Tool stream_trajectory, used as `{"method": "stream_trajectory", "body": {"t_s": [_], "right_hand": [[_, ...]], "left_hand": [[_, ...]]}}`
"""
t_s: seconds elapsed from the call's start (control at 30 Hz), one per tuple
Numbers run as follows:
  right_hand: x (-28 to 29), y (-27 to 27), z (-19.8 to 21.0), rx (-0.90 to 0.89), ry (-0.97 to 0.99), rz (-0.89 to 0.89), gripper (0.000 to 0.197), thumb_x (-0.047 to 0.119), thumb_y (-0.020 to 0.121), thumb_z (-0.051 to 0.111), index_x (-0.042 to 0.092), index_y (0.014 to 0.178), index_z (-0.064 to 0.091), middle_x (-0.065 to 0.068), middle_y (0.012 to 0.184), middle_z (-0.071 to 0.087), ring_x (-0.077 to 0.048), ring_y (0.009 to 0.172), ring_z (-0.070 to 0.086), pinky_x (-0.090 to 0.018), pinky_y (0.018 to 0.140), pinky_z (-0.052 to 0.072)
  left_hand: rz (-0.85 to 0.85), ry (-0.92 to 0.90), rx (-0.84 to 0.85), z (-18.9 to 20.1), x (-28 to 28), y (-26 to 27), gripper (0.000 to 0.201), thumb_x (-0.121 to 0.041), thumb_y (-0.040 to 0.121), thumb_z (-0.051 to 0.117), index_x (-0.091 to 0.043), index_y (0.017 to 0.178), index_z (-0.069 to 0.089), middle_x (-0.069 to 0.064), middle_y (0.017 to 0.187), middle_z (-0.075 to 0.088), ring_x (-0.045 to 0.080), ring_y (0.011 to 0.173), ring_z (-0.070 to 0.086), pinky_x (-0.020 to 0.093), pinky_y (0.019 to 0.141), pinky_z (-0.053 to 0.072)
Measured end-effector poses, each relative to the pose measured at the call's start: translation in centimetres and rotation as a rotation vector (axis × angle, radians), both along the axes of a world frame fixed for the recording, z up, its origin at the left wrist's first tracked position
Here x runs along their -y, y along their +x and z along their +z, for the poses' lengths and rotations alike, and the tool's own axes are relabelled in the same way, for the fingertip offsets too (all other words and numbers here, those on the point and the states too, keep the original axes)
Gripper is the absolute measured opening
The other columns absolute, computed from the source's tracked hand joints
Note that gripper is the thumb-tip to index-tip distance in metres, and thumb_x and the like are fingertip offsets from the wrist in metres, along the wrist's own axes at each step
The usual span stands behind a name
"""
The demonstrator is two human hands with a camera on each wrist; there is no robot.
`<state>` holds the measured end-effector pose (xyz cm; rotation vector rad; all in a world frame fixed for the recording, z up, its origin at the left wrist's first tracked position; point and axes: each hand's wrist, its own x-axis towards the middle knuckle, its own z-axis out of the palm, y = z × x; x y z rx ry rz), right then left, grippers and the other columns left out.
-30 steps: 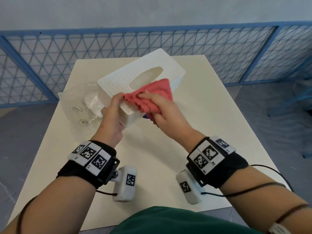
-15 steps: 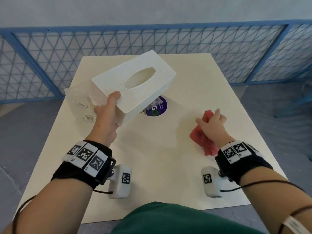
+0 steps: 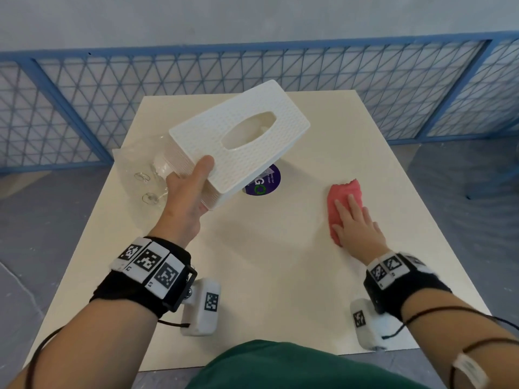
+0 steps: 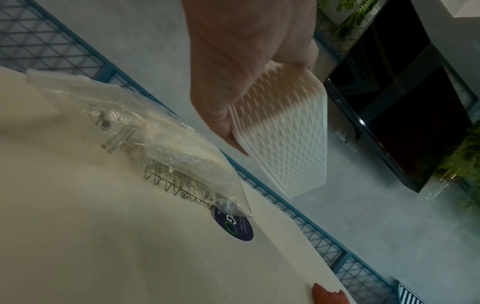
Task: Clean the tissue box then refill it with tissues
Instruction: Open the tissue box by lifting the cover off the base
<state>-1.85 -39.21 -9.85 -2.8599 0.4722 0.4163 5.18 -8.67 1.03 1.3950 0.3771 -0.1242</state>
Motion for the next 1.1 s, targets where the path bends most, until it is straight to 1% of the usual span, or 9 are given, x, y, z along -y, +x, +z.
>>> {"method": "stream_trajectory", "body": {"t_s": [0.1, 0.17, 0.23, 0.3, 0.43, 0.6, 0.7, 0.9, 1.1], "right_hand": [[0.5, 1.9, 1.5, -0.088, -0.105, -0.058, 0.059, 0.046, 0.098, 0.031, 0.033, 0.151, 0.01, 0.001, 0.161, -0.007, -0.037, 0.146, 0.003, -0.054, 0.117, 0.01], [-1.2, 3.6, 4.1, 0.11, 0.051, -0.123, 0.063, 0.057, 0.089, 0.035, 0.026, 0.144, 0.033, -0.009, 0.157, 0.015, -0.034, 0.142, 0.018, -0.052, 0.117, 0.013], [-4.0, 5.1, 8.0, 0.405, 0.496, -0.213, 0.06, 0.06, 0.09, 0.032, 0.022, 0.133, 0.047, -0.011, 0.139, 0.045, -0.023, 0.119, 0.051, -0.044, 0.109, 0.033], [-6.7, 5.8, 11.9, 0.493, 1.04, -0.279, 0.053, 0.055, 0.097, 0.032, 0.016, 0.129, 0.046, -0.013, 0.117, 0.063, -0.02, 0.091, 0.065, -0.036, 0.086, 0.05], [-8.6, 5.6, 15.5, 0.256, 1.629, -0.315, 0.046, 0.047, 0.092, 0.052, 0.01, 0.12, 0.051, -0.009, 0.108, 0.067, -0.023, 0.098, 0.067, -0.035, 0.081, 0.057], [-7.7, 4.4, 13.9, 0.309, 1.565, -0.329, 0.048, 0.018, 0.087, 0.067, 0.005, 0.13, 0.049, -0.008, 0.121, 0.064, -0.021, 0.105, 0.066, -0.031, 0.079, 0.059], [-7.5, 3.4, 13.1, 0.322, 1.454, -0.258, 0.056, 0.011, 0.082, 0.071, 0.008, 0.131, 0.045, -0.006, 0.121, 0.063, -0.021, 0.106, 0.066, -0.033, 0.081, 0.059], [-7.7, 2.0, 12.5, 0.333, 1.325, -0.156, 0.078, 0.012, 0.07, 0.081, 0.017, 0.136, 0.041, -0.006, 0.123, 0.061, -0.02, 0.111, 0.063, -0.042, 0.092, 0.055], [-7.7, 1.2, 12.0, 0.286, 1.311, -0.08, 0.092, 0.018, 0.06, 0.087, 0.023, 0.138, 0.038, -0.001, 0.123, 0.06, -0.017, 0.113, 0.061, -0.042, 0.098, 0.051]], "left_hand": [[0.005, 0.042, 0.053, 0.5, 0.5, -0.7, 0.072, -0.03, 0.081, 0.073, -0.02, 0.135, 0.026, -0.009, 0.119, 0.053, 0.013, 0.114, 0.054, 0.037, 0.081, 0.053], [-0.007, 0.136, 0.153, 0.6, 1.1, -1.2, 0.074, -0.022, 0.081, 0.074, -0.02, 0.132, 0.021, -0.012, 0.113, 0.049, 0.011, 0.112, 0.053, 0.032, 0.085, 0.051], [-0.055, 0.282, 0.276, 0.6, 1.7, -1.7, 0.078, -0.019, 0.078, 0.077, -0.02, 0.129, 0.017, -0.017, 0.11, 0.045, 0.002, 0.105, 0.052, 0.021, 0.084, 0.049], [-0.12, 0.438, 0.365, 0.4, 2.3, -2.5, 0.089, -0.023, 0.072, 0.08, -0.024, 0.13, 0.013, -0.024, 0.11, 0.039, -0.005, 0.101, 0.049, 0.022, 0.083, 0.051], [-0.309, 0.753, 0.585, -0.6, 2.2, -4.2, 0.094, -0.031, 0.059, 0.087, -0.041, 0.12, 0.016, -0.01, 0.121, 0.038, 0.017, 0.111, 0.051, 0.04, 0.085, 0.051], [-0.642, 0.691, 0.655, 0.0, 0.3, -4.2, 0.06, -0.057, 0.066, 0.066, -0.043, 0.118, 0.039, -0.014, 0.122, 0.033, -0.015, 0.115, 0.037, 0.012, 0.095, 0.033], [-0.566, 0.507, 0.538, 1.4, 0.7, -3.6, 0.028, -0.049, 0.088, 0.051, -0.042, 0.116, 0.051, -0.012, 0.127, 0.047, -0.01, 0.119, 0.044, 0.018, 0.102, 0.036], [-0.663, 0.538, 0.377, 3.3, 3.0, -2.1, 0.039, -0.029, 0.094, 0.055, -0.028, 0.132, 0.049, -0.016, 0.129, 0.056, 0.003, 0.117, 0.055, 0.016, 0.091, 0.044], [-0.667, 0.488, 0.238, 3.3, 3.4, -1.7, 0.058, -0.04, 0.077, 0.065, -0.028, 0.131, 0.046, -0.01, 0.117, 0.061, 0.008, 0.108, 0.062, 0.036, 0.097, 0.051]]}}
